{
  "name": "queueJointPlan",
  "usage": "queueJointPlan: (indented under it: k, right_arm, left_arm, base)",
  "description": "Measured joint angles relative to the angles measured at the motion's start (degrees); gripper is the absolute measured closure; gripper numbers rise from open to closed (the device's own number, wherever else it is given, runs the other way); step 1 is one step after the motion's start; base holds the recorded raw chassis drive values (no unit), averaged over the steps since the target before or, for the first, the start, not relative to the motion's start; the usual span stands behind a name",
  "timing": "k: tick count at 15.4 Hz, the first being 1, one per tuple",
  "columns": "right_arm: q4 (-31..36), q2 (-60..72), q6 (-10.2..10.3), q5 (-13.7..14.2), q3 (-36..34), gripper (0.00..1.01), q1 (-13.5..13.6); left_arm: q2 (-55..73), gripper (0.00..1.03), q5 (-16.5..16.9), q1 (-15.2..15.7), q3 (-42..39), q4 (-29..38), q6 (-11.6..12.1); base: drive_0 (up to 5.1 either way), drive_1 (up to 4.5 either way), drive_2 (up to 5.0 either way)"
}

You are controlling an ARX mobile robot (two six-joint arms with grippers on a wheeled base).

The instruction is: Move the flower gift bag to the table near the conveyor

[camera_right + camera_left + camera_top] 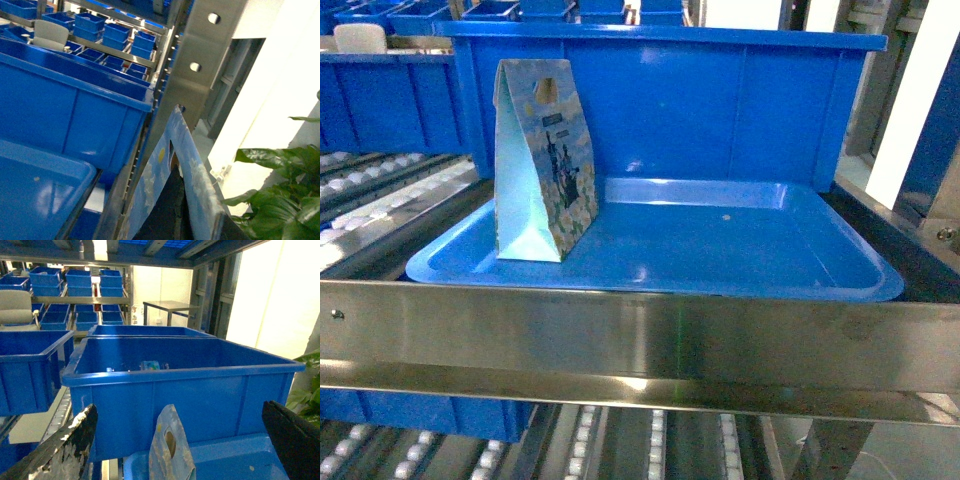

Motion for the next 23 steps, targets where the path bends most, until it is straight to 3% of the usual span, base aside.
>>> queueJointPlan:
  k: [2, 4, 12, 17, 19, 22, 23]
  right_arm:
    - [-0.3, -4.4, 0.5, -0.1, -4.1, 0.99, -2.8]
    - [-1.5, -8.0, 1.2, -0.3, -6.4, 0.99, -3.8]
    - [-4.5, -11.5, 1.9, 0.0, -9.3, 0.99, -4.0]
    - [-4.5, -11.5, 1.9, -0.1, -9.3, 0.99, -4.0]
    - [-4.5, -11.5, 2.0, -0.1, -9.3, 0.99, -4.0]
    - [-4.5, -11.5, 2.2, -0.1, -9.3, 0.99, -4.0]
    - [-4.5, -11.5, 2.3, -0.1, -9.3, 0.99, -4.0]
  left_arm:
    - [0.0, 0.05, 0.0, 0.0, 0.0, 0.0, 0.0]
    - [0.0, 0.05, 0.0, 0.0, 0.0, 0.0, 0.0]
    - [0.4, 0.05, -0.2, -0.7, 0.1, 0.3, 0.0]
    - [10.9, 0.05, -4.6, -5.1, 8.3, -2.2, -0.3]
    - [14.4, 0.05, -9.5, -6.1, 8.9, -3.1, 1.4]
    - [17.6, 0.05, -12.7, -7.5, 8.9, -3.4, 2.8]
    - [20.3, 0.05, -13.9, -8.3, 9.0, -0.2, 4.9]
  base:
    - [0.0, 0.0, 0.0]
    - [0.0, 0.0, 0.0]
    - [0.0, 0.0, 0.0]
    - [0.0, 0.0, 0.0]
    - [0.0, 0.0, 0.0]
    - [0.0, 0.0, 0.0]
    - [0.0, 0.0, 0.0]
